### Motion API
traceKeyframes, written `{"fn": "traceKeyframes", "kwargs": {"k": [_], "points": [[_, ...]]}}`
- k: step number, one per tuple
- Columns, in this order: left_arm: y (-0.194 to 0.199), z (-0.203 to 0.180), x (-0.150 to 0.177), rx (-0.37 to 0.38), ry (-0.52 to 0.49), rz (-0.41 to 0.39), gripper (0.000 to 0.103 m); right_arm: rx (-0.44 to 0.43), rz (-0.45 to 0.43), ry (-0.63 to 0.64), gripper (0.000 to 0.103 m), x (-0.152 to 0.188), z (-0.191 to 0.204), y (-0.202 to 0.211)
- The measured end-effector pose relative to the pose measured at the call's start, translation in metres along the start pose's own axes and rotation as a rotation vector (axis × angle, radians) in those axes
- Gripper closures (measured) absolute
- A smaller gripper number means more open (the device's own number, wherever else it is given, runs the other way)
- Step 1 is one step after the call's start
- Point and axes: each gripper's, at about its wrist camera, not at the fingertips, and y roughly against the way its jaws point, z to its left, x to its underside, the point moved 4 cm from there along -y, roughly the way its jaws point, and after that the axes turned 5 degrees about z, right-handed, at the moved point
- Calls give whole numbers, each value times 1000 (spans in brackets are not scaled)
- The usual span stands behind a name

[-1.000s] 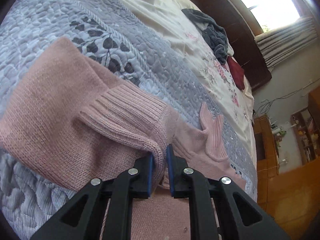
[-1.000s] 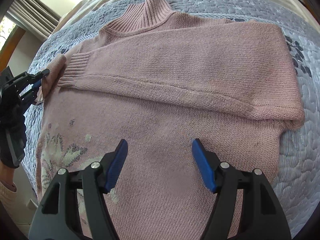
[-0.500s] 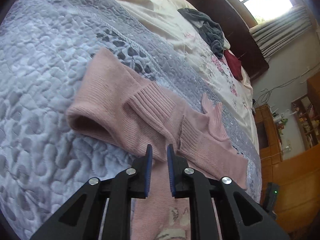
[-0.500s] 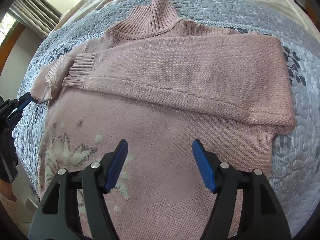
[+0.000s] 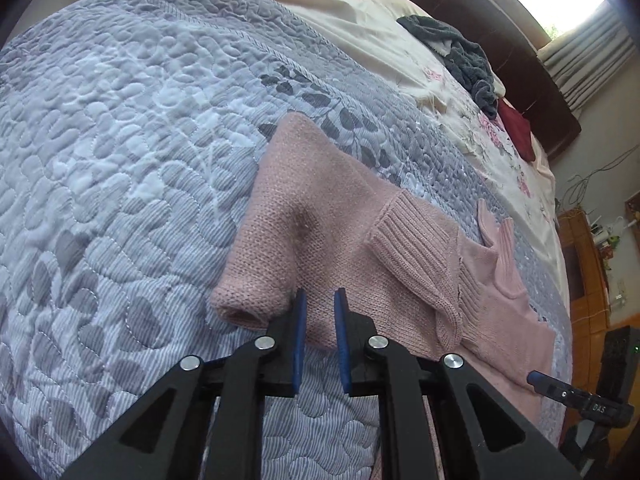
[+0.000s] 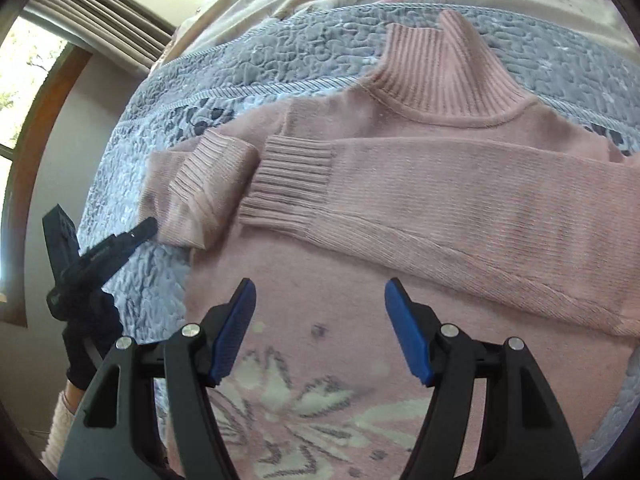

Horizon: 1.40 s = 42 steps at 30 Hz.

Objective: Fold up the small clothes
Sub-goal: 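Lower the sleeve onto the sweater body and open the left gripper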

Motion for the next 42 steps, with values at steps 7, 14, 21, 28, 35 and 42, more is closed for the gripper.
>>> {"fn": "traceKeyframes", "kwargs": {"k": [7, 14, 21, 28, 35, 42], "points": [[7, -5, -5, -2, -39, -19, 89, -127, 45, -30, 36, -50, 49, -38], [3, 0, -3, 9, -35, -14, 89, -157, 117, -86, 36, -69, 59, -88], [3, 0, -6, 15, -24, -9, 88, -89, 124, -72, 52, -75, 66, -111], [6, 3, -7, 5, -18, -15, 88, -105, 118, -10, 91, -76, 81, -105], [8, -3, -8, -2, -31, -17, 88, -144, 42, 30, 92, -71, 76, -64], [3, -25, -5, 9, -65, -11, 88, -142, -63, 32, 93, -59, 33, 1]]}}
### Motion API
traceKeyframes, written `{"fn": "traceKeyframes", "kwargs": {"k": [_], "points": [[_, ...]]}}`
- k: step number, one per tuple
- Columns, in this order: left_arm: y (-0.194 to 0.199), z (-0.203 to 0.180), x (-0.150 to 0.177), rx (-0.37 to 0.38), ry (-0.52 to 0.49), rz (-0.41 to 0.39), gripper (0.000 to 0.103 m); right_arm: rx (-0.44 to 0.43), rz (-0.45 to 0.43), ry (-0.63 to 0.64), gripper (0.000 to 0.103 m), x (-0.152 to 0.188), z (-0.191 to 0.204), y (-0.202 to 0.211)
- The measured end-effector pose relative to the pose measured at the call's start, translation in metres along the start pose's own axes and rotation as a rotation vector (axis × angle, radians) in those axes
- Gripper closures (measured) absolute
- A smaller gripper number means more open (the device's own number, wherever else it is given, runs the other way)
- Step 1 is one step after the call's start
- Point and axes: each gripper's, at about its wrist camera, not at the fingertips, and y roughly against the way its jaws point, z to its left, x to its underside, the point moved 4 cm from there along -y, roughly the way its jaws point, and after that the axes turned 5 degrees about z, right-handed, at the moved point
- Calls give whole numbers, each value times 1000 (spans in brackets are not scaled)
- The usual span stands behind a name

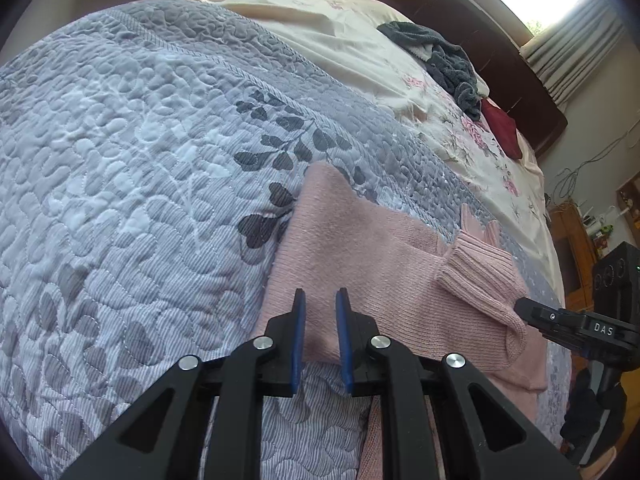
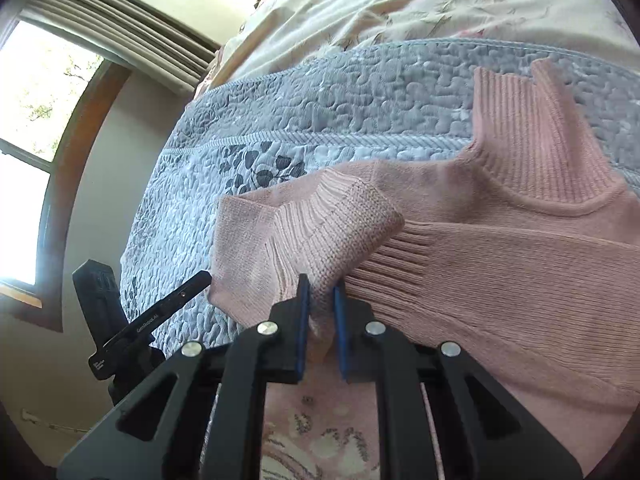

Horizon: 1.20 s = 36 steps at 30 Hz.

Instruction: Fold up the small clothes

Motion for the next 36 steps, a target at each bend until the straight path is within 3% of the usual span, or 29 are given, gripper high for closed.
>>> {"fn": "traceKeyframes", "kwargs": {"k": [10, 17, 26, 30, 33, 36], "points": [[-28, -62, 12, 41, -104, 41, 88, 76, -110, -123, 93, 21, -93, 76], [-61, -96, 27, 2, -181, 100, 88, 135, -76, -214, 93, 37, -147, 61], [-80, -89, 31, -41, -189, 143, 88, 197, -6, -256, 89, 52, -175, 31], [-68, -96, 26, -51, -195, 137, 88, 284, -41, -182, 68, 49, -155, 50], [-53, -116, 22, -5, -221, 98, 88, 303, -92, -63, 53, 40, -122, 64], [-59, -137, 24, 42, -241, 134, 84, 338, -45, 56, 38, 30, -90, 49]]}}
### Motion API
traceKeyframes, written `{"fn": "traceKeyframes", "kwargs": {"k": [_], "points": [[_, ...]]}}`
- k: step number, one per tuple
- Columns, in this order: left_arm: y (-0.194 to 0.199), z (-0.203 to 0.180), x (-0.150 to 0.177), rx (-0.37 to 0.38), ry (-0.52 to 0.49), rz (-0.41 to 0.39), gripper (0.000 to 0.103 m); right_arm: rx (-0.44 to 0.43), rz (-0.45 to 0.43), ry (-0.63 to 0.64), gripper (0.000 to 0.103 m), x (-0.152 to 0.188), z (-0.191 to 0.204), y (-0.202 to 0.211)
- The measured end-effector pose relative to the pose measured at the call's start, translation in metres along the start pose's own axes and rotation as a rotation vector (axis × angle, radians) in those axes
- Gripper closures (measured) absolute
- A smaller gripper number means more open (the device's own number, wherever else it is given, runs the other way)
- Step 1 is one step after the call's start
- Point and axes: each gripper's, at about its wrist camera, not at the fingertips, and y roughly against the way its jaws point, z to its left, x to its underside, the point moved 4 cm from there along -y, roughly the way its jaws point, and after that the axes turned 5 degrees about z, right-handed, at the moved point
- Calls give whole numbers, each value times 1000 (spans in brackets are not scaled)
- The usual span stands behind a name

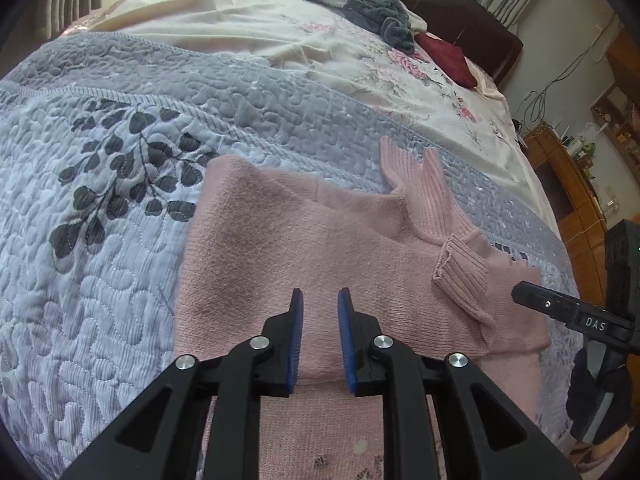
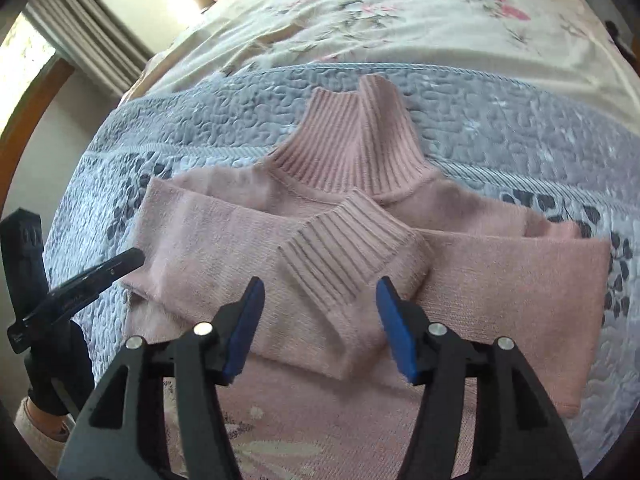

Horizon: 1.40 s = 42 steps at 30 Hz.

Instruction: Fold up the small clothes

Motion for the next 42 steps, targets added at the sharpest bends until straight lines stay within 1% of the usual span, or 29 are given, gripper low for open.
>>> {"fn": "traceKeyframes", "kwargs": {"k": [1, 3, 5, 6, 8, 10, 11, 12, 16, 18, 21, 25, 28, 30, 32, 33, 34, 36, 38, 39, 40, 41, 42], "points": [[-6, -4, 0, 6, -2, 18, 84, 22, 23, 34, 36, -2, 9, -8], [-20, -9, 0, -17, -20, 48, 84, 90, 68, 76, 36, -6, 19, -30], [-34, -7, 3, -38, -15, 85, 84, 157, 103, 75, 37, -8, 16, -51], [-40, -4, 5, -40, -5, 98, 84, 190, 116, 74, 40, -8, 12, -60], [-45, 0, 7, -35, 2, 98, 84, 235, 134, 77, 50, -6, 8, -74], [-46, 3, 8, -28, 6, 99, 84, 269, 118, 95, 71, -5, 6, -74], [-46, 3, 8, -27, 8, 101, 84, 266, 108, 94, 79, -5, 5, -70], [-46, 4, 8, -24, 9, 103, 84, 249, 100, 82, 94, -5, 3, -66], [-46, 5, 9, -24, 14, 105, 84, 157, 33, -10, 95, 0, -15, -35], [-46, 5, 8, -29, 11, 103, 84, 94, -6, -80, 95, 6, -30, -15], [-48, 4, 8, -33, 10, 99, 84, 35, -52, -192, 95, 12, -53, 10], [-49, 5, 8, -30, 16, 95, 84, -16, -52, -305, 95, 33, -89, 22], [-50, 5, 8, -35, 13, 93, 85, -54, -31, -372, 94, 52, -109, 20], [-50, 4, 9, -43, 4, 92, 85, -97, -6, -405, 93, 64, -117, 14], [-50, 3, 9, -50, -5, 93, 85, -112, -5, -412, 87, 72, -121, 12], [-50, 3, 9, -51, -5, 96, 85, -97, -14, -416, 79, 75, -124, 14], [-49, 2, 7, -57, -3, 102, 85, -93, -25, -426, 62, 77, -128, 16], [-43, -5, 4, -67, -3, 107, 84, -131, -57, -465, 44, 77, -138, 22], [-37, -18, 1, -45, -25, 91, 83, -165, -64, -502, 43, 72, -150, 23], [-36, -24, 0, -42, -40, 87, 82, -181, -56, -520, 45, 70, -155, 20], [-37, -30, -1, -41, -55, 90, 82, -200, -35, -528, 53, 68, -160, 17], [-40, -35, -1, -41, -66, 97, 82, -201, -19, -530, 59, 65, -162, 14], [-43, -38, 0, -43, -73, 103, 82, -185, -12, -524, 76, 63, -163, 13]]}}
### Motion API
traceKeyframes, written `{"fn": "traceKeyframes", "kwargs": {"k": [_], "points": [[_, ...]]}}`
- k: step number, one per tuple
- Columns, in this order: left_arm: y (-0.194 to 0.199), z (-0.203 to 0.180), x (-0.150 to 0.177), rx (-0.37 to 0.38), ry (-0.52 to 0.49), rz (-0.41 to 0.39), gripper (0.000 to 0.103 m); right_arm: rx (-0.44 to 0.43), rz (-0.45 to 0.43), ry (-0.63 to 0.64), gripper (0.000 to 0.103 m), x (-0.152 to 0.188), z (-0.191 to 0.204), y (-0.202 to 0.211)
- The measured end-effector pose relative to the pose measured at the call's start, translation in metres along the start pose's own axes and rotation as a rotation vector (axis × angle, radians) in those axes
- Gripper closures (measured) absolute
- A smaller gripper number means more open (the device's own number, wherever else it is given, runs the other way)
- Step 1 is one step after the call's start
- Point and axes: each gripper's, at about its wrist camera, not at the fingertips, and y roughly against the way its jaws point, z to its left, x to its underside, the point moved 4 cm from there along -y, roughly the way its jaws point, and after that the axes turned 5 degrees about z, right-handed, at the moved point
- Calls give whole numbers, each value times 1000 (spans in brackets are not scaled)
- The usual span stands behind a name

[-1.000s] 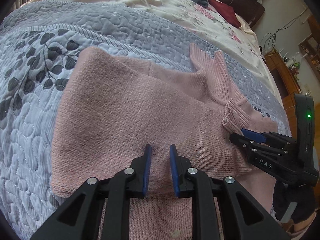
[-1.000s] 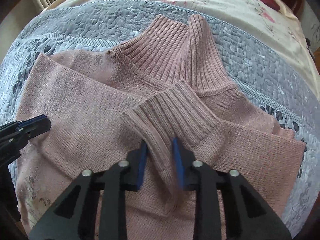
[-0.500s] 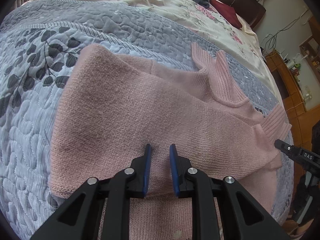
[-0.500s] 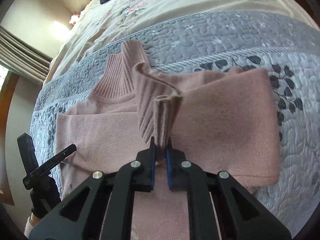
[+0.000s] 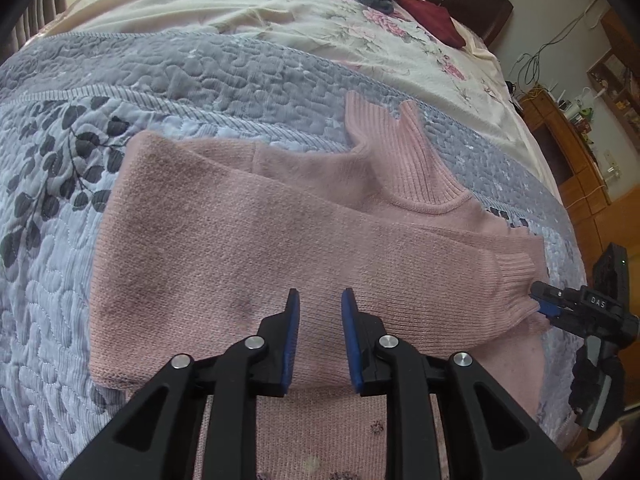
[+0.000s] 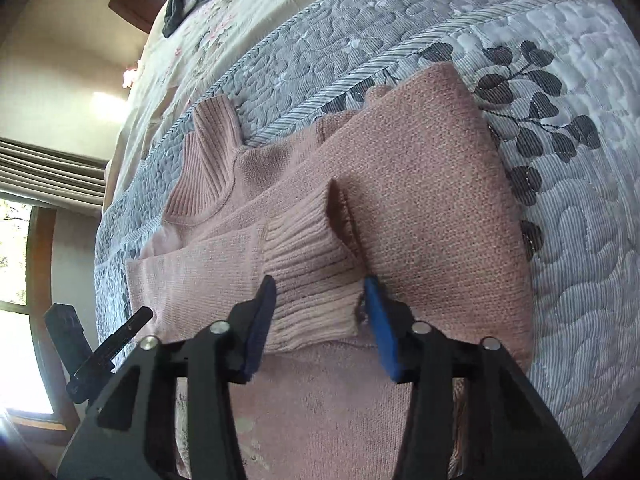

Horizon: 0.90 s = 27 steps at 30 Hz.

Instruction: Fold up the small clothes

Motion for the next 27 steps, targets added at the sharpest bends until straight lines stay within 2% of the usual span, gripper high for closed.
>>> {"fn": "traceKeyframes", "kwargs": {"k": [1, 2, 4, 9, 13, 15, 18, 21, 25, 27], "points": [[-3, -2, 0, -5, -9, 6, 82, 2, 2, 6, 92, -2, 0, 1], [-6, -3, 1, -13, -15, 11, 81, -16, 0, 7, 95, -2, 2, 5], [-12, -1, 3, -29, -14, 25, 81, -35, -11, 20, 96, -2, 3, 15], [-22, 10, 10, -13, 7, 31, 82, 131, 15, 88, 99, 9, -5, 7], [-22, 10, 10, -16, 6, 36, 82, 150, 11, 103, 99, 14, -8, 5], [-17, 6, 9, -31, 14, 39, 82, 186, -26, 140, 97, 15, 1, 14], [-4, -8, 7, -24, -23, 2, 80, 141, -68, 196, 94, 15, 23, 27], [-3, -18, 7, -22, -48, 2, 76, 83, -29, 214, 94, 16, 36, 21], [-18, -14, 12, -67, -57, 36, 75, 128, 21, 204, 94, 21, 29, 2], [-23, -8, 15, -49, -46, 38, 76, 145, 41, 189, 97, 26, 19, -8]]}}
